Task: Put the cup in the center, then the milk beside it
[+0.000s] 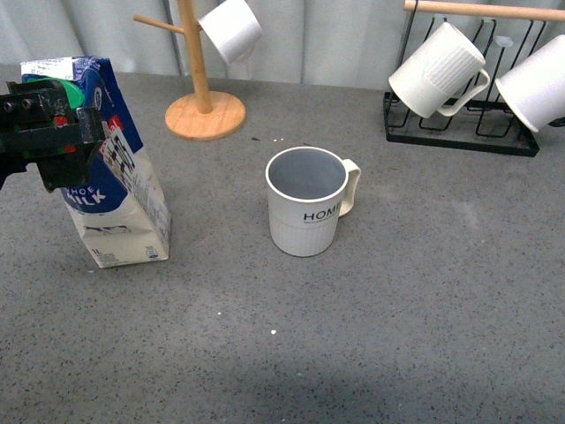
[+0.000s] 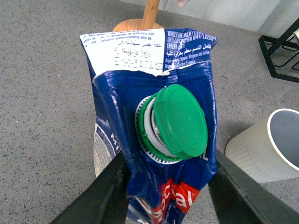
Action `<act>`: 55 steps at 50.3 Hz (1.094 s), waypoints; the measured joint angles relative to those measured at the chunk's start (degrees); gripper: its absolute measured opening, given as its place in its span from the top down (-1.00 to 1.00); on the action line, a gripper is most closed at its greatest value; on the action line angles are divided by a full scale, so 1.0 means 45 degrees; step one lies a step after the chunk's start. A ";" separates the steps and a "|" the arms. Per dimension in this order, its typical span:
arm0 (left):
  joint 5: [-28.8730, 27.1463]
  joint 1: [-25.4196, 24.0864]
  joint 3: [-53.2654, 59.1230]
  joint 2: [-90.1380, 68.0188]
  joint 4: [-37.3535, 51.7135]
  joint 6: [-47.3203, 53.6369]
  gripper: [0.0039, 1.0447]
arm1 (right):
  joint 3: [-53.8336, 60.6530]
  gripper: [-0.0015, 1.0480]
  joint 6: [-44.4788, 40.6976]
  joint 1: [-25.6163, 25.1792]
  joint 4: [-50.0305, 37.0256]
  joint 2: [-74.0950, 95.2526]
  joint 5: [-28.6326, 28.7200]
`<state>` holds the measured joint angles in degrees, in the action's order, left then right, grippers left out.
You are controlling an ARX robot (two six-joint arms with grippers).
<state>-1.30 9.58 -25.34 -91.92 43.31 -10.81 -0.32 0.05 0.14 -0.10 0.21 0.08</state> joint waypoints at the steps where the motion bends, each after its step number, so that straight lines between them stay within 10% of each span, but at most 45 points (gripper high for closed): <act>1: -0.0005 0.0005 -0.0005 0.0000 0.0000 -0.0005 0.17 | 0.0000 -0.82 0.0000 0.0000 0.0000 0.0000 0.0000; 16: -0.0398 0.0797 -0.0015 0.0452 0.0092 -0.0311 0.90 | 0.0000 -0.82 -0.0005 0.0000 0.0000 0.0000 0.0000; 55: -0.2025 0.3541 -0.0894 -0.1443 0.1224 0.0447 0.91 | 0.0000 -0.82 0.0000 0.0000 0.0000 0.0000 0.0000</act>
<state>-10.41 25.52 -29.36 -98.41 48.82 -8.80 -0.32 0.05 0.14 -0.10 0.21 0.08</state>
